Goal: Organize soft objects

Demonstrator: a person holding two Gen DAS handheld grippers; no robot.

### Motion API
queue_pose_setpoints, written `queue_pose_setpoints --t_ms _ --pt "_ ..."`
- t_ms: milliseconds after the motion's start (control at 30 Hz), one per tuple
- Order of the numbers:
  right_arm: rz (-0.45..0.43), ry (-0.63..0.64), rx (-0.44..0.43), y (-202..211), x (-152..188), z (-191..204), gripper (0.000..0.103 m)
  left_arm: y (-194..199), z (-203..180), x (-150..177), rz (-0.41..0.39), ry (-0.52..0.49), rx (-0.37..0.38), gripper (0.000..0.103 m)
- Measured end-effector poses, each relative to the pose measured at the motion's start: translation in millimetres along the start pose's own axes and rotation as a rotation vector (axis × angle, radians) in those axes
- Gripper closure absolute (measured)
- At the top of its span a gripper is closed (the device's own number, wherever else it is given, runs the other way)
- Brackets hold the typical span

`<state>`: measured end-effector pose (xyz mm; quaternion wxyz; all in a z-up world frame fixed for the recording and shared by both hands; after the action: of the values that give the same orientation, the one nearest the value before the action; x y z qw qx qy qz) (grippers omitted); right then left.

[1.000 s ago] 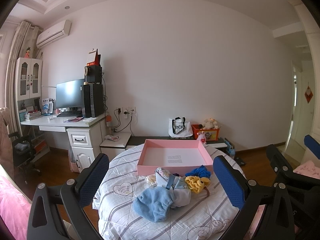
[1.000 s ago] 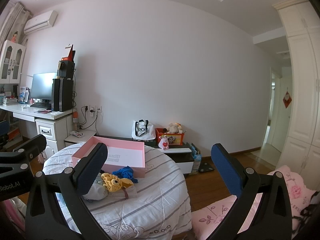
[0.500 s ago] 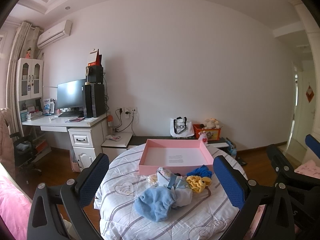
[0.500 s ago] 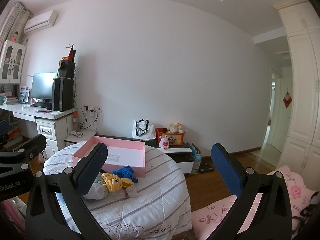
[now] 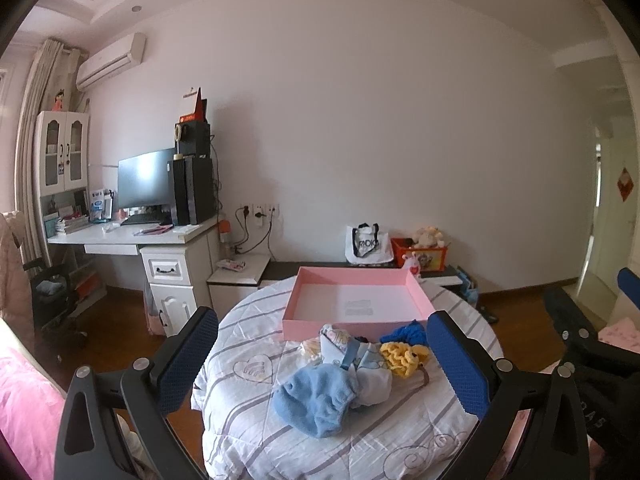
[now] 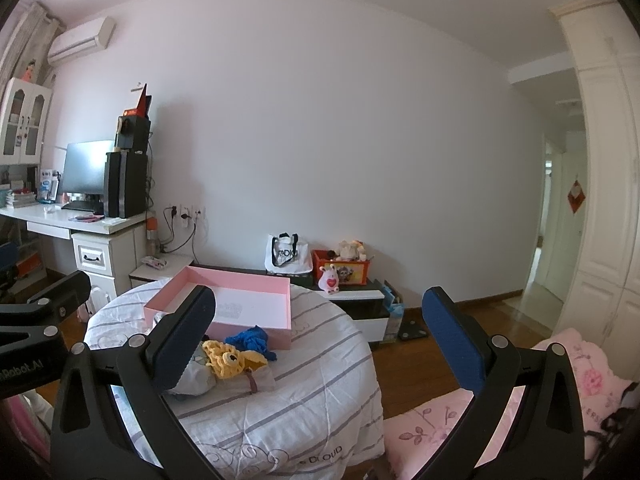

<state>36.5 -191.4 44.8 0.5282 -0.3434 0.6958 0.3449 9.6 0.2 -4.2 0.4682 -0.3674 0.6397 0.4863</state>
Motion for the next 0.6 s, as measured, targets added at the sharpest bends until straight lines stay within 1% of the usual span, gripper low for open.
queue_pose_setpoints --t_ms 233,367,600 --pt "0.063 0.025 -0.001 -17 9 6 0.0 -9 4 2 0.051 0.013 -0.003 0.0" --pt "0.107 0.043 0.001 -29 17 10 0.0 -21 8 7 0.107 0.029 -0.009 0.0" --pt "0.183 0.073 -0.001 -52 29 18 0.0 -38 14 10 0.188 0.057 0.002 0.0"
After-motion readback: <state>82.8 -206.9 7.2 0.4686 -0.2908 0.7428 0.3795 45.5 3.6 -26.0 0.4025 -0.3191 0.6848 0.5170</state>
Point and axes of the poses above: each gripper's, at about its wrist camera, not at the fingertips, and y roughly against the way its jaws point, z to its left, x to its underside, the point moved 1 cm from there along -y, roughly the way its jaws point, and after that the axes turned 15 degrees about x, right-handed, at the moved point
